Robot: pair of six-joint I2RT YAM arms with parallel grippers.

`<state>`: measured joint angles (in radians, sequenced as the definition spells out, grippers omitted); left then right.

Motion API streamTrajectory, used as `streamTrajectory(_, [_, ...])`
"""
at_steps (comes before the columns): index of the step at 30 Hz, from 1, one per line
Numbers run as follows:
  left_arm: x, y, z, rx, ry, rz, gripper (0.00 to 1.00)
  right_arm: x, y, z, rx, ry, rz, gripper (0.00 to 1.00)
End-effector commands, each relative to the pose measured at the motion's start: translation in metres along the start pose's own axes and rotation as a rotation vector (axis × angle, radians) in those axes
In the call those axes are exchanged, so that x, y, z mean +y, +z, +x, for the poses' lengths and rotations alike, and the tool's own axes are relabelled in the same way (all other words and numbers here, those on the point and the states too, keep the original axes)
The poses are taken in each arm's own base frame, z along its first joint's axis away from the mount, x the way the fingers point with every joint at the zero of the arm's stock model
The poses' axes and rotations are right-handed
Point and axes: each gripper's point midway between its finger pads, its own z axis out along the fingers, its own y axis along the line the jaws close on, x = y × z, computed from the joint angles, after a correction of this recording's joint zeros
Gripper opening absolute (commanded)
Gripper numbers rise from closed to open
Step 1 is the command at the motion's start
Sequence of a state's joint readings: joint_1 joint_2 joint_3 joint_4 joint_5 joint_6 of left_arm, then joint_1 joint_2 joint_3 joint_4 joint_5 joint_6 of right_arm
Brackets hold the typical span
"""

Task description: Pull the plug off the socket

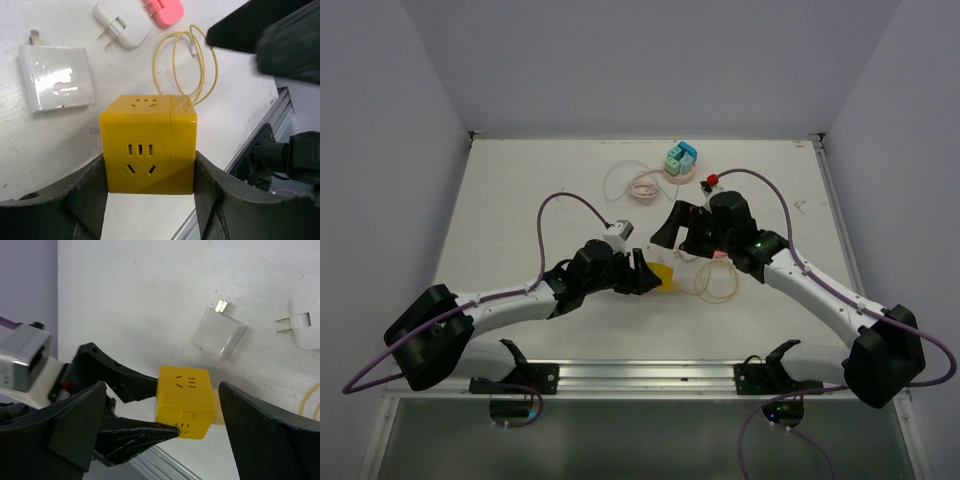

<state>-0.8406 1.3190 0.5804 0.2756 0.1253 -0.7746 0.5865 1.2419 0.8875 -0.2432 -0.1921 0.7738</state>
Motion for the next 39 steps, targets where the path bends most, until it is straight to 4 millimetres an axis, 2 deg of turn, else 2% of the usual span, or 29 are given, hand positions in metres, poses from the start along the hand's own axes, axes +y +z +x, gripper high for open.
streamTrajectory(1, [-0.015, -0.005, -0.012, -0.049, 0.013, 0.052, 0.00, 0.027, -0.017, -0.031, -0.097, -0.020, -0.049, 0.99])
streamTrajectory(5, [-0.015, -0.008, -0.013, -0.052, 0.027, 0.048, 0.00, 0.032, -0.025, -0.040, -0.130, -0.061, -0.056, 0.99])
streamTrajectory(10, [-0.013, -0.017, -0.026, -0.058, 0.045, 0.035, 0.00, 0.034, -0.044, -0.055, -0.235, -0.235, -0.073, 0.99])
streamTrajectory(11, [-0.012, -0.019, -0.031, -0.058, 0.041, 0.044, 0.00, 0.031, -0.049, -0.051, -0.252, -0.323, -0.088, 0.99])
streamTrajectory(12, [-0.012, -0.022, -0.035, -0.059, 0.039, 0.051, 0.00, 0.033, -0.053, -0.050, -0.267, -0.361, -0.111, 0.99])
streamTrajectory(13, [-0.007, -0.024, -0.042, -0.070, 0.026, 0.049, 0.00, 0.027, -0.052, -0.045, -0.276, -0.389, -0.116, 0.99])
streamTrajectory(14, [-0.010, -0.027, -0.044, -0.058, 0.023, 0.073, 0.00, 0.029, -0.063, -0.047, -0.317, -0.452, -0.138, 0.99])
streamTrajectory(17, [-0.006, -0.033, -0.057, -0.064, 0.012, 0.076, 0.00, 0.028, -0.074, -0.033, -0.309, -0.573, -0.181, 0.99])
streamTrajectory(18, [-0.006, -0.036, -0.059, -0.061, 0.009, 0.074, 0.00, 0.027, -0.074, -0.030, -0.298, -0.607, -0.189, 0.99])
streamTrajectory(19, [-0.006, -0.037, -0.062, -0.061, 0.009, 0.071, 0.00, 0.029, -0.072, -0.019, -0.256, -0.642, -0.233, 0.96])
streamTrajectory(20, [-0.012, -0.039, -0.067, -0.062, 0.017, 0.087, 0.00, 0.029, -0.069, -0.015, -0.241, -0.663, -0.246, 0.95])
streamTrajectory(25, [-0.023, -0.049, -0.078, -0.053, 0.021, 0.091, 0.00, 0.023, -0.044, 0.010, -0.159, -0.736, -0.321, 0.87])
streamTrajectory(29, [-0.029, -0.062, -0.090, -0.075, 0.036, 0.080, 0.00, 0.016, -0.037, 0.019, -0.155, -0.842, -0.315, 0.86])
streamTrajectory(34, [-0.041, -0.075, -0.101, -0.087, 0.062, 0.102, 0.00, 0.022, -0.034, 0.023, -0.182, -0.937, -0.364, 0.82])
streamTrajectory(39, [-0.051, -0.082, -0.101, -0.061, 0.066, 0.140, 0.00, 0.029, -0.028, 0.025, -0.215, -1.005, -0.385, 0.80])
